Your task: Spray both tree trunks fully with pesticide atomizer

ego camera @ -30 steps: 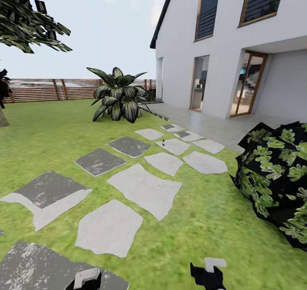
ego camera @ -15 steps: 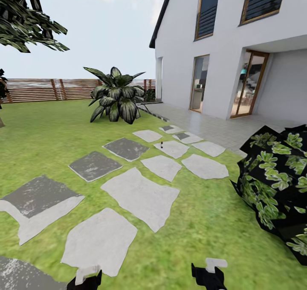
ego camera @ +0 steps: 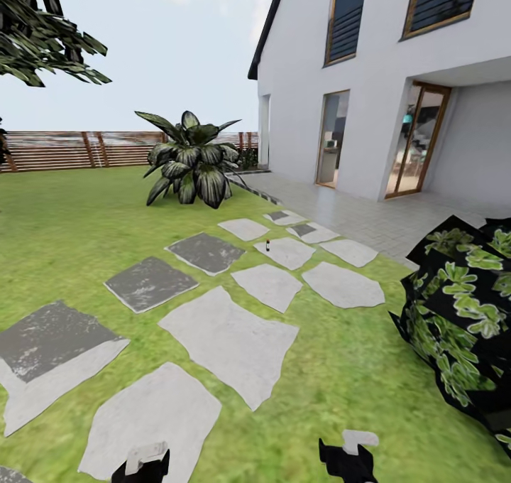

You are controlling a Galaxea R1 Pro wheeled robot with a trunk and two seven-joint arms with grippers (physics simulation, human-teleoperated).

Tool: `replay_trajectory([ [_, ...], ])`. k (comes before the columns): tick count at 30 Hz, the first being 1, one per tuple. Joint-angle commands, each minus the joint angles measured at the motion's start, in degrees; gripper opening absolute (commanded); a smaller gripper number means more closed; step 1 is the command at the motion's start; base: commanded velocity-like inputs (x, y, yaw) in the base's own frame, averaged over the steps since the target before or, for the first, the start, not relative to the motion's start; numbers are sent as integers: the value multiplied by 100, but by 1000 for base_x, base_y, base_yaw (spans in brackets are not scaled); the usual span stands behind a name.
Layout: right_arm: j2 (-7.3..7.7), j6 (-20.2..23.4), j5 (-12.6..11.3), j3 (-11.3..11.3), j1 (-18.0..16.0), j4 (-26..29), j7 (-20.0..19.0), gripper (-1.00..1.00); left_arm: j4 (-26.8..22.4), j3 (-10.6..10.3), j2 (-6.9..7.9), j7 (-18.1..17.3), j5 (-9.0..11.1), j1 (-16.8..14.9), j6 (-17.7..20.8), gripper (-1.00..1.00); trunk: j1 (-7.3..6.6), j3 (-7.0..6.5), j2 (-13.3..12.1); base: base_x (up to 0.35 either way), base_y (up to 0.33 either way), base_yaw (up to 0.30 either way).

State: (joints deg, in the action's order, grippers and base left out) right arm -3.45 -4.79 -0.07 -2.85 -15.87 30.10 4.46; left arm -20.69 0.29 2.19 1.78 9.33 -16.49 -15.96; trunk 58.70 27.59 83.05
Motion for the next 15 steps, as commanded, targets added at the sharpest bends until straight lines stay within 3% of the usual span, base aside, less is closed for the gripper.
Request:
replay_trajectory([
  [1, -6, -19, 2, -20, -4, -4, -1, 100, 3, -11, 1, 2, 42, -3, -18, 100, 3, 6, 3, 332, -15, 0],
  [15, -16, -14, 50, -12, -4, -4, 2, 100, 3, -10, 1, -19, 51, -3, -47, 100, 3, 6, 3, 334, -3, 0],
])
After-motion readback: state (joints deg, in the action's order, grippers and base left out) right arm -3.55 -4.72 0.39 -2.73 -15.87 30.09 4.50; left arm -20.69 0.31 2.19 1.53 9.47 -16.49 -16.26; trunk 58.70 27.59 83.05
